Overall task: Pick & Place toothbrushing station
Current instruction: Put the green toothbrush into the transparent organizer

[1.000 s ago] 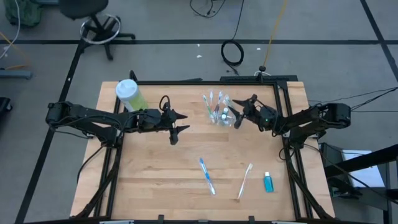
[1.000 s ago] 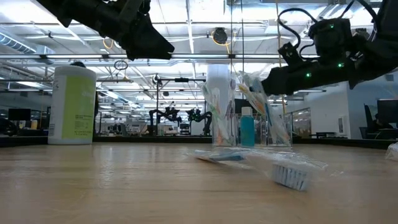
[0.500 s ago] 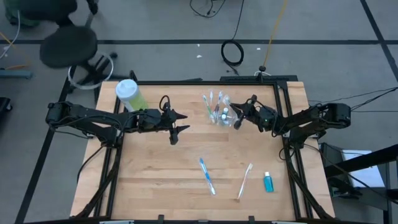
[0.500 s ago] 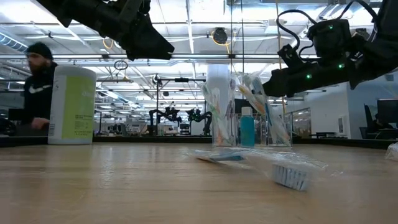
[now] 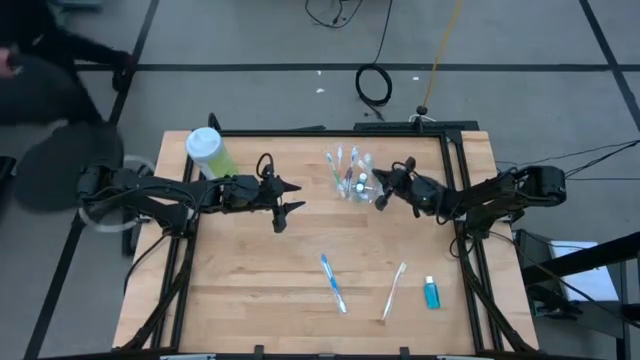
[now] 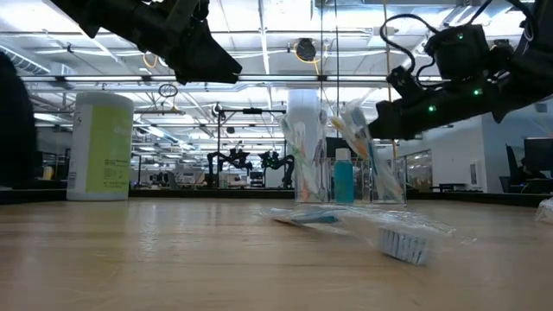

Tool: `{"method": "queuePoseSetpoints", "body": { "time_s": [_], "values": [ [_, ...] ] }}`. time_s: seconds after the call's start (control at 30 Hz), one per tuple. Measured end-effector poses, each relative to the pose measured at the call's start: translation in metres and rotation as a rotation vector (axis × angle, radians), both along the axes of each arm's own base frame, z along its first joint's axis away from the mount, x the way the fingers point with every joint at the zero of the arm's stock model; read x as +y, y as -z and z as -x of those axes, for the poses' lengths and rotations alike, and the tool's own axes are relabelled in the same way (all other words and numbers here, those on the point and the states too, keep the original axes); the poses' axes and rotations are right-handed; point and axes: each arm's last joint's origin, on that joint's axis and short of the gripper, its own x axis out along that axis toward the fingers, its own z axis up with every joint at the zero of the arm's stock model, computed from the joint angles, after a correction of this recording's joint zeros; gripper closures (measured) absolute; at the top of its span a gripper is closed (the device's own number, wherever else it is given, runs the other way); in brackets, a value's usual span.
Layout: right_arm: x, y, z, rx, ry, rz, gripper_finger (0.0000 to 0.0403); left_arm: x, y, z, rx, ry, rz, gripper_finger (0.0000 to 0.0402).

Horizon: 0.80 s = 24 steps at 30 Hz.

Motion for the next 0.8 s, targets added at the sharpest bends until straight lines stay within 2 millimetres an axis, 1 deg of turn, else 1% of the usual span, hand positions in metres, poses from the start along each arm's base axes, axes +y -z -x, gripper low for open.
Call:
{"method": "queuePoseSetpoints", "body": {
  "time_s": [0.1,0.23,0.4,0.47,0.6,0.8],
  "values": [
    [0.000,0.006,0.001,0.037,0.013,-0.038,0.0401,0.000,0.000,0.000,-0.002,-0.004,0.010,0.0190],
    [0.001,0.008,0.003,0.072,0.004,-0.007,0.0400,0.000,0.000,0.000,-0.006,-0.010,0.027,0.0190],
    [0.001,0.009,0.004,0.115,0.000,0.023,0.0384,0.000,0.000,0.000,-0.007,-0.011,0.030,0.0190],
    [0.001,0.009,0.005,0.129,0.027,0.041,0.0372,0.000,0.000,0.000,-0.008,-0.013,0.034,0.0190],
    [0.004,0.002,0.007,0.122,0.062,0.086,0.0346,0.000,0.000,0.000,-0.017,-0.025,0.070,0.0190],
    [0.013,-0.019,0.010,0.066,0.021,0.175,0.0310,-0.003,0.000,0.000,-0.033,-0.037,0.138,0.0190]
  ]
}}
